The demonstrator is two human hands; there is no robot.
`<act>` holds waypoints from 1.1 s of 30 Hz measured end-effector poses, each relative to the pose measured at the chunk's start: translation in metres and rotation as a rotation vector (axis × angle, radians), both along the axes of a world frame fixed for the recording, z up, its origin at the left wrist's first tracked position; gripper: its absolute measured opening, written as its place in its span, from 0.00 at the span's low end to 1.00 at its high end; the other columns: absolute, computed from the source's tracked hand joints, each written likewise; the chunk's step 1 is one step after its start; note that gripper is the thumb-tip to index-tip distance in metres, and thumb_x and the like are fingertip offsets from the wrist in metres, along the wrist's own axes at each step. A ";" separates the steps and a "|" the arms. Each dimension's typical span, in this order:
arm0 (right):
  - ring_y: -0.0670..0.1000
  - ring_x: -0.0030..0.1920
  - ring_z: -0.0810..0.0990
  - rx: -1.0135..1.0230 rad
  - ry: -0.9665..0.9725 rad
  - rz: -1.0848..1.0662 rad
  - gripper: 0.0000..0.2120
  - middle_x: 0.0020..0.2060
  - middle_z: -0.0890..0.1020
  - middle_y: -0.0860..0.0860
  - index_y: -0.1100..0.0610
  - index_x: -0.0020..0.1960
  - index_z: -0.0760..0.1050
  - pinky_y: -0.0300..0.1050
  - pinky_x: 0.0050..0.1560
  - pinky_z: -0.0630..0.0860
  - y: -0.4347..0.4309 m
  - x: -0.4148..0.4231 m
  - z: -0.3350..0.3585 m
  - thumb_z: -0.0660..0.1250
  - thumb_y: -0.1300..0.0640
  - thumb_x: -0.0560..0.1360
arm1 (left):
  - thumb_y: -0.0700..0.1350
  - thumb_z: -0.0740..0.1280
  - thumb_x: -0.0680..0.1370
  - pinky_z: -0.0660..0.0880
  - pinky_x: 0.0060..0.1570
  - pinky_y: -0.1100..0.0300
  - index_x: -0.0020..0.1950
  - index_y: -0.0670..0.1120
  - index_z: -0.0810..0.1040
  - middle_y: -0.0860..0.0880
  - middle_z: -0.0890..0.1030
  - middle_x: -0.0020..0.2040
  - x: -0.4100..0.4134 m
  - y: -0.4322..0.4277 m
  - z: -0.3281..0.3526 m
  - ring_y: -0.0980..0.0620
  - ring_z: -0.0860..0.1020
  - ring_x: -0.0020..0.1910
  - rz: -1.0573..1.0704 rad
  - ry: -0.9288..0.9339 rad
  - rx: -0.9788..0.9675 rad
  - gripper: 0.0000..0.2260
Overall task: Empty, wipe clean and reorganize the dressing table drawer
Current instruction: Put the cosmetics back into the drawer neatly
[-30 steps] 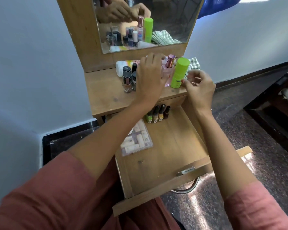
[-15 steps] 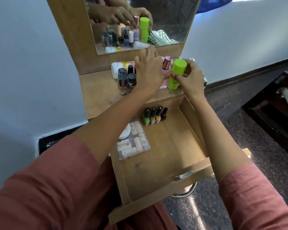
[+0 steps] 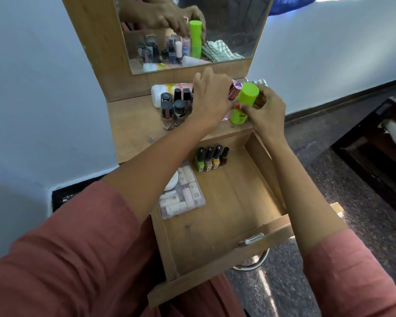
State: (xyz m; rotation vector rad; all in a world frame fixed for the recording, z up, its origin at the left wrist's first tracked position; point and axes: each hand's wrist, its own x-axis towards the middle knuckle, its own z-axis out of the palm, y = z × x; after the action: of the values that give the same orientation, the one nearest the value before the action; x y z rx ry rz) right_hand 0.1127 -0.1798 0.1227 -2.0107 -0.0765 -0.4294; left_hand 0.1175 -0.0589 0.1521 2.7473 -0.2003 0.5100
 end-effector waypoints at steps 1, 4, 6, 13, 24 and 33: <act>0.46 0.47 0.77 -0.001 -0.003 0.002 0.20 0.47 0.81 0.54 0.63 0.56 0.76 0.32 0.49 0.73 -0.001 -0.002 0.001 0.72 0.66 0.65 | 0.54 0.65 0.74 0.61 0.51 0.55 0.47 0.44 0.79 0.44 0.80 0.48 0.000 0.000 0.000 0.45 0.69 0.55 -0.011 0.004 -0.012 0.13; 0.46 0.47 0.77 -0.004 -0.006 0.009 0.21 0.47 0.79 0.50 0.63 0.57 0.76 0.32 0.50 0.73 -0.003 -0.009 0.006 0.73 0.65 0.65 | 0.56 0.65 0.73 0.62 0.50 0.55 0.47 0.45 0.79 0.46 0.81 0.48 -0.003 0.001 -0.001 0.44 0.69 0.54 -0.048 0.017 -0.059 0.15; 0.41 0.44 0.78 0.017 0.000 0.014 0.21 0.47 0.79 0.49 0.63 0.57 0.76 0.33 0.51 0.74 -0.007 -0.013 0.009 0.73 0.66 0.65 | 0.56 0.66 0.72 0.64 0.50 0.54 0.51 0.47 0.81 0.47 0.82 0.49 -0.008 0.001 0.001 0.44 0.70 0.53 -0.076 0.026 -0.080 0.16; 0.29 0.36 0.76 -0.009 0.012 0.024 0.21 0.46 0.80 0.49 0.62 0.57 0.76 0.28 0.47 0.75 -0.029 -0.034 0.009 0.74 0.67 0.64 | 0.55 0.69 0.68 0.67 0.35 0.58 0.42 0.42 0.80 0.44 0.81 0.39 -0.033 -0.005 0.005 0.46 0.78 0.42 -0.138 0.116 -0.221 0.15; 0.49 0.47 0.78 -0.176 0.055 -0.021 0.20 0.48 0.82 0.56 0.61 0.54 0.77 0.37 0.51 0.75 -0.041 -0.060 -0.025 0.75 0.64 0.63 | 0.50 0.72 0.70 0.68 0.37 0.50 0.37 0.42 0.75 0.38 0.80 0.42 -0.059 -0.019 -0.036 0.39 0.77 0.47 -0.196 0.279 -0.324 0.13; 0.59 0.54 0.77 -0.337 0.105 -0.078 0.19 0.52 0.80 0.62 0.67 0.54 0.75 0.43 0.54 0.70 -0.054 -0.050 -0.057 0.73 0.66 0.64 | 0.47 0.69 0.73 0.67 0.37 0.53 0.41 0.41 0.78 0.40 0.81 0.41 -0.056 -0.033 -0.066 0.41 0.78 0.45 -0.215 0.335 -0.324 0.09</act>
State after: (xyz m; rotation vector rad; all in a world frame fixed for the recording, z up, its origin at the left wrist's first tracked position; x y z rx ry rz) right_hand 0.0622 -0.2333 0.0661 -2.3711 -0.0046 -0.3781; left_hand 0.0611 -0.0915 0.0863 2.4098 -0.2957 0.0177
